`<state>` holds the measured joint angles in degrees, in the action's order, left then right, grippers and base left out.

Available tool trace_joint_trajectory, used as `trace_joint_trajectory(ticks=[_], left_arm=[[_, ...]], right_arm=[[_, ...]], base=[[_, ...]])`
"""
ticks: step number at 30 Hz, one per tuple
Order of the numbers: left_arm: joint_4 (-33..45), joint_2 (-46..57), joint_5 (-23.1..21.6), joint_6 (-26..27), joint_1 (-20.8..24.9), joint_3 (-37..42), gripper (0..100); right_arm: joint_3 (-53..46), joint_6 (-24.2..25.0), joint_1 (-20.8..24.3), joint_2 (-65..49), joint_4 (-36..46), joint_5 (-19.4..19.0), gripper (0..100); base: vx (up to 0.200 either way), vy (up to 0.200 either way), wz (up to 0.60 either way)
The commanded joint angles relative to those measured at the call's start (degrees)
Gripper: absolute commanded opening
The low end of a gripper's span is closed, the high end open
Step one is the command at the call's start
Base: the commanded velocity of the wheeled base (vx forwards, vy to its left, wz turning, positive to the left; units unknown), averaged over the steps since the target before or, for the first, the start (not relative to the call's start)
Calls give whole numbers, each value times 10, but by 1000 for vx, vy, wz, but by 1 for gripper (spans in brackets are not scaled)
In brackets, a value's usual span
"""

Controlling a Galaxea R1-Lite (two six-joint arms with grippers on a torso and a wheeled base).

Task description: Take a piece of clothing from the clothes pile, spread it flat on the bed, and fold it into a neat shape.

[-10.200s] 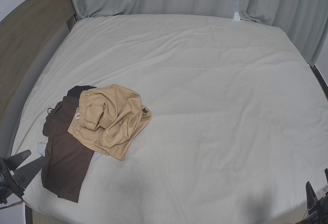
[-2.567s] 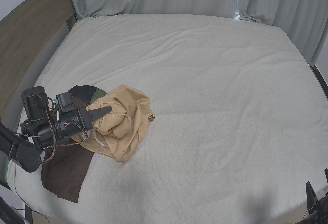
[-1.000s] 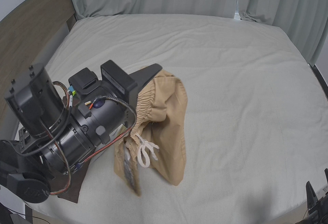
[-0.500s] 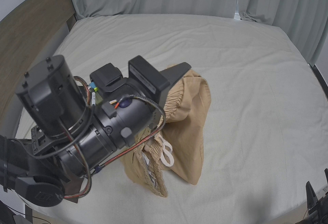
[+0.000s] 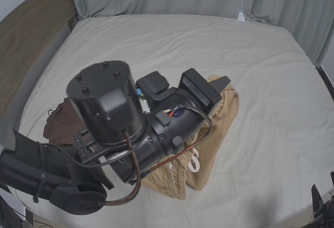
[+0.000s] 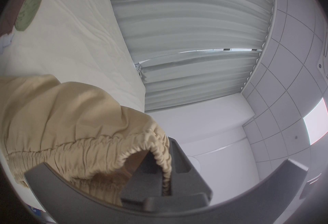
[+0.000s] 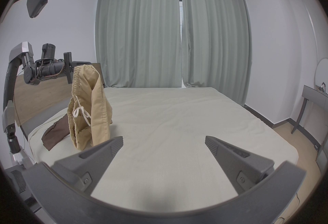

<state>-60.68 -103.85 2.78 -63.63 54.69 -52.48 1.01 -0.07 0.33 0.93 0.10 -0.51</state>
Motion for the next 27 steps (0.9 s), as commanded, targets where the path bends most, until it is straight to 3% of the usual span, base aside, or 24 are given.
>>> trace_joint_trajectory(ticks=[1,16,17,20,27], left_arm=[[-3,-54,-8,-7,21,-44,0],[27,-66,-35,-37,55,-162,0],[49,-61,-31,-68,60,-194,0],[83,-56,-19,-88,67,-228,0],[93,-47,4,-93,64,-246,0]], right_arm=[[-9,0,1,-9,0,0,100],[-9,0,1,-9,0,0,100],[-9,0,0,-9,0,0,100],[-9,0,0,-9,0,0,100],[-9,0,0,-9,0,0,100]], base=[[0,0,0],[0,0,0],[0,0,0],[0,0,0],[0,0,0]])
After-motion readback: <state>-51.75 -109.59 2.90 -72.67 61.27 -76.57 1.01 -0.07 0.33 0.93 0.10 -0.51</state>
